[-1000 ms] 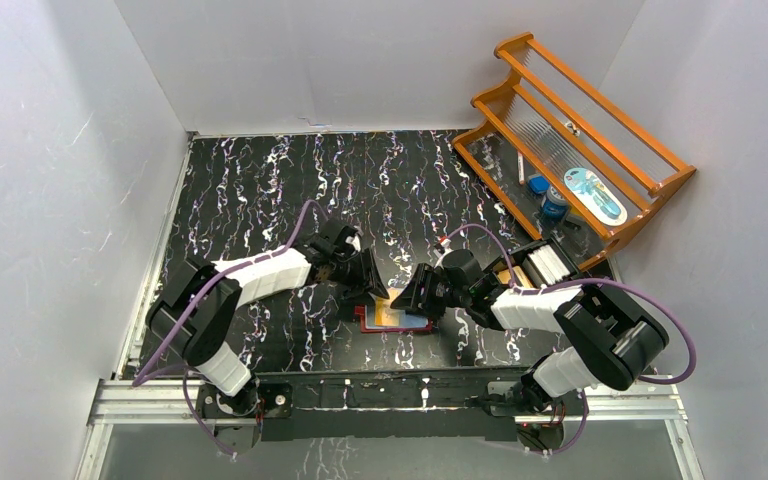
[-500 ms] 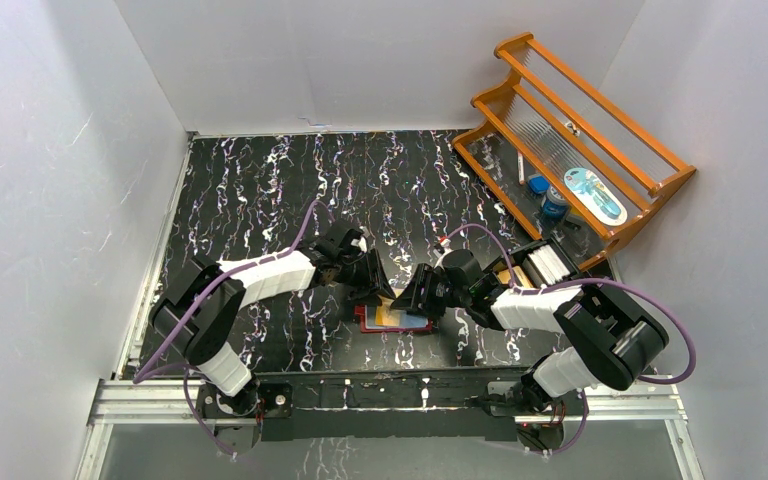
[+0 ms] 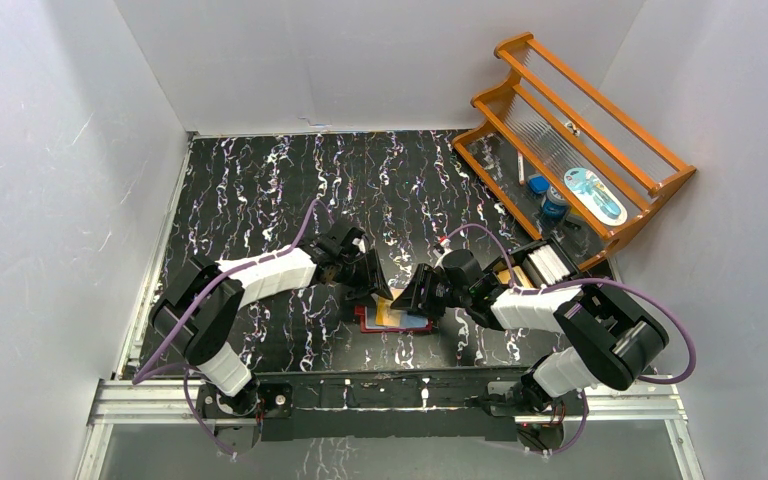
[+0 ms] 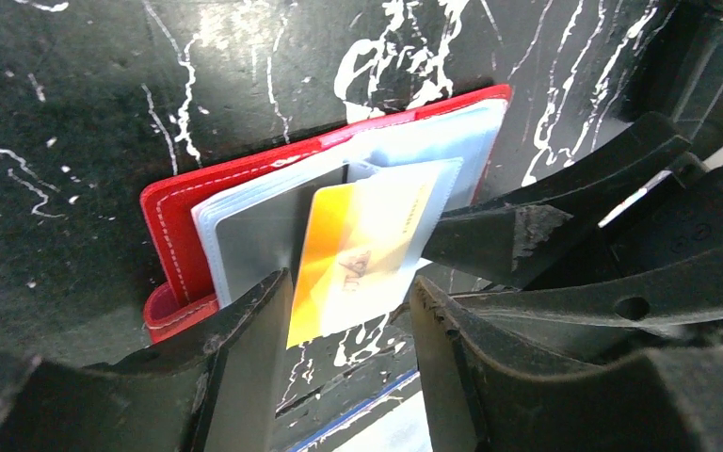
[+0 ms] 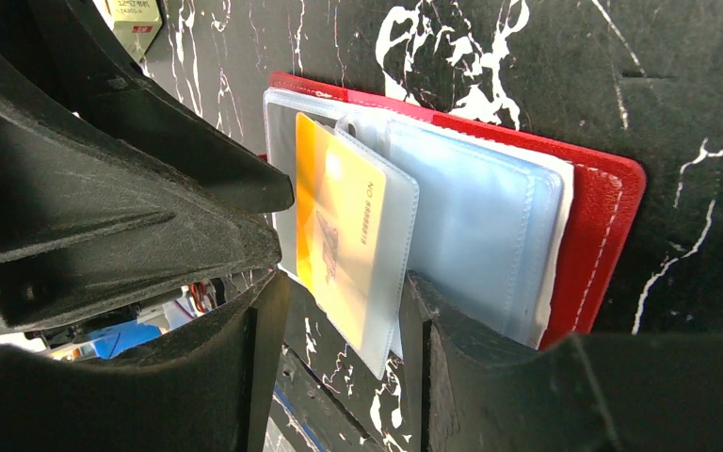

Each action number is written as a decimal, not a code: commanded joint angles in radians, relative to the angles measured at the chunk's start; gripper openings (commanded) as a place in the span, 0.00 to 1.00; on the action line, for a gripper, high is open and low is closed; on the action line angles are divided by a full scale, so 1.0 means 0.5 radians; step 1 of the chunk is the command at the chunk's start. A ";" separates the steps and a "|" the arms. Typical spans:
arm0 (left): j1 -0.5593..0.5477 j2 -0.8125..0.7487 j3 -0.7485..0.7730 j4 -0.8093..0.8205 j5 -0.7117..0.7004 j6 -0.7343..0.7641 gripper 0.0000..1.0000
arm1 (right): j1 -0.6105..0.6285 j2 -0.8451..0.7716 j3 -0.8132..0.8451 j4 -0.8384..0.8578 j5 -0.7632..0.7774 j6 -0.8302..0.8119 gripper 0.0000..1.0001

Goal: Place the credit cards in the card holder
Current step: Adjust the credit card in the card slot, then flip the card slot onto the card holder, then move the card holder to the center of the board.

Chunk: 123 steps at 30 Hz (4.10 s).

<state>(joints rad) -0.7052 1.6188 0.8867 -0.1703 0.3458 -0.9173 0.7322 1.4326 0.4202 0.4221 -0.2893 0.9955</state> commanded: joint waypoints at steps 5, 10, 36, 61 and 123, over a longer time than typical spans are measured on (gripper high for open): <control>-0.013 0.003 0.074 -0.103 -0.016 0.044 0.49 | -0.013 -0.001 0.030 0.063 0.005 -0.033 0.54; -0.015 0.010 0.057 -0.034 0.027 0.019 0.47 | -0.012 0.002 0.037 0.061 0.005 -0.033 0.54; -0.098 0.009 -0.010 0.089 0.099 -0.113 0.43 | -0.013 -0.104 0.018 0.127 -0.039 0.032 0.51; -0.086 -0.034 -0.031 0.154 0.195 -0.177 0.46 | -0.011 -0.182 0.009 0.279 -0.074 0.122 0.50; 0.042 -0.376 -0.272 0.067 0.432 0.328 0.43 | -0.432 -0.396 1.057 -2.172 2.016 -2.685 0.56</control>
<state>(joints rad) -0.6846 1.5150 0.7464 -0.1085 0.5579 -0.7742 0.5625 1.2438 0.9760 -0.6563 0.6136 -0.2653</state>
